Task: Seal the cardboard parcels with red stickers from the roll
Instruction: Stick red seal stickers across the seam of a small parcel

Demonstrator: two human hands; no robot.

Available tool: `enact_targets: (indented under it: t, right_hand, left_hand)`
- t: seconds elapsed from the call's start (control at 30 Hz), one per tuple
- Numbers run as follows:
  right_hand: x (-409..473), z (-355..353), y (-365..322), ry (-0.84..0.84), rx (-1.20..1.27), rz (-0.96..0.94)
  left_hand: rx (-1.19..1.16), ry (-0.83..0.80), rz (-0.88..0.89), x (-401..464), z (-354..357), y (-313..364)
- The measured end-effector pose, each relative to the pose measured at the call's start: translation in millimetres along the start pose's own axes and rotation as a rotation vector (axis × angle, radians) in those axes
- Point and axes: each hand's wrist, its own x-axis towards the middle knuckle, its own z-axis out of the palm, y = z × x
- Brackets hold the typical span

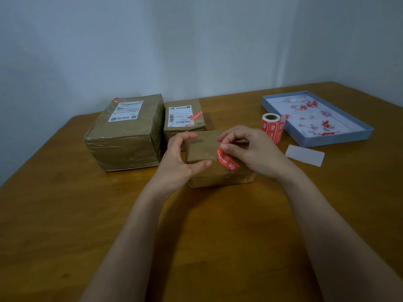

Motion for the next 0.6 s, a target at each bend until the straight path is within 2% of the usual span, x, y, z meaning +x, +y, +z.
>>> enact_targets:
  t: [0.1, 0.2, 0.43, 0.5, 0.6]
  right_hand:
    - [1, -3, 4, 0.094, 0.121, 0.041]
    - [-1, -4, 6, 0.158, 0.391, 0.115]
    - [2, 10, 7, 0.157, 0.903, 0.266]
    - [2, 13, 7, 0.172, 0.948, 0.258]
    - [3, 13, 8, 0.237, 0.884, 0.242]
  left_hand:
    - [-0.119, 0.022, -0.021, 0, -3, -1]
    - [-0.295, 0.005, -0.083, -1, -1, -1]
    - [-0.555, -0.046, -0.123, -3, 9, -5]
    - [-0.540, -0.052, -0.108, -3, 12, -5]
    - [-0.521, -0.051, -0.112, -3, 13, -4]
